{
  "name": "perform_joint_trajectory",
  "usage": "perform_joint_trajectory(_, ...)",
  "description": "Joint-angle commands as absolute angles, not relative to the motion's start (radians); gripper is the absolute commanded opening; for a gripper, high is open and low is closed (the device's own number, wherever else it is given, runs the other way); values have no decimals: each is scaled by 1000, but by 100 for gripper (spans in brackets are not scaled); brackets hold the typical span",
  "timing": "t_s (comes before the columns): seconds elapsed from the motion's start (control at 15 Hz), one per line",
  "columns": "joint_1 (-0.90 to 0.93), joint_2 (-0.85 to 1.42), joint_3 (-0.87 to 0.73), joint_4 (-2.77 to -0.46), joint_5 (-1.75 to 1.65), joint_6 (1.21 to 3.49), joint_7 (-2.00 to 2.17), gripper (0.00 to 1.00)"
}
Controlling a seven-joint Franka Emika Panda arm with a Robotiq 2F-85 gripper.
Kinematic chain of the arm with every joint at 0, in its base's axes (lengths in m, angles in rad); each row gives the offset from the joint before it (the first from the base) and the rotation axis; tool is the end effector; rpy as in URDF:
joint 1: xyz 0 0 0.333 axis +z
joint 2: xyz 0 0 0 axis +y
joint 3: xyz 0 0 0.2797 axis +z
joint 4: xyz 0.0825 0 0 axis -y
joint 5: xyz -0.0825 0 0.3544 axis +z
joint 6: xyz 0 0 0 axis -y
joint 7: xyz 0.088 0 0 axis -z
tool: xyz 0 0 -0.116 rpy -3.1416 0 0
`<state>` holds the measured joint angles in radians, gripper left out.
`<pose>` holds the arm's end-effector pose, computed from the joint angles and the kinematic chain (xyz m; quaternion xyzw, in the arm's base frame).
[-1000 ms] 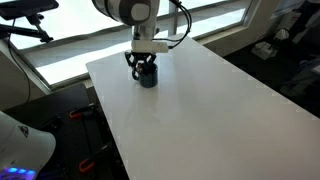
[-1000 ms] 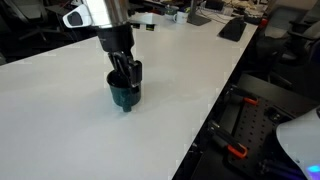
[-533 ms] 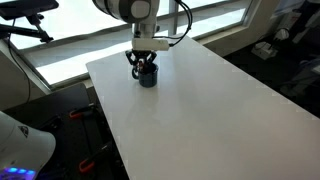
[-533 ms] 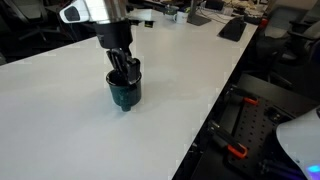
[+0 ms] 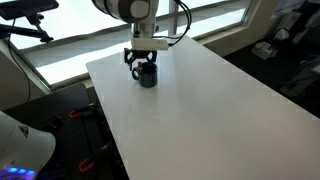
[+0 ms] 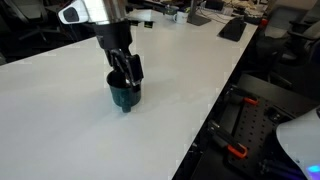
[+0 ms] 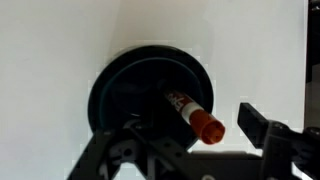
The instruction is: Remove the marker from the cup
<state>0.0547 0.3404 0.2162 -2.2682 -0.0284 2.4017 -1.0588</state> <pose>0.4668 0.1347 0.1781 -0.7773 -0.6207 0.0807 0.0636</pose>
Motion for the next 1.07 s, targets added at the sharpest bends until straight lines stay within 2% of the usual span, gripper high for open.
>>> perform_joint_trajectory(0.0, 62, 319, 219, -2270, -36, 2372, -1051, 73)
perform_joint_trajectory(0.07, 64, 319, 219, -2269, -36, 2370, -1048, 56)
perform_joint_trajectory(0.2, 67, 318, 220, -2265, -35, 2364, -1046, 37)
perform_joint_trajectory(0.27, 69, 318, 219, -2263, -37, 2363, -1043, 41)
perform_joint_trajectory(0.4, 72, 319, 219, -2258, -39, 2357, -1039, 39)
perform_joint_trajectory(0.47, 74, 319, 219, -2255, -41, 2354, -1038, 58)
perform_joint_trajectory(0.6, 77, 318, 219, -2251, -41, 2349, -1036, 67)
perform_joint_trajectory(0.67, 79, 317, 219, -2249, -41, 2347, -1034, 76)
perform_joint_trajectory(0.73, 81, 317, 219, -2246, -42, 2344, -1032, 74)
perform_joint_trajectory(0.8, 82, 316, 219, -2244, -41, 2339, -1033, 79)
perform_joint_trajectory(0.87, 83, 316, 218, -2240, -41, 2333, -1031, 78)
perform_joint_trajectory(1.0, 84, 311, 217, -2237, -41, 2331, -1030, 96)
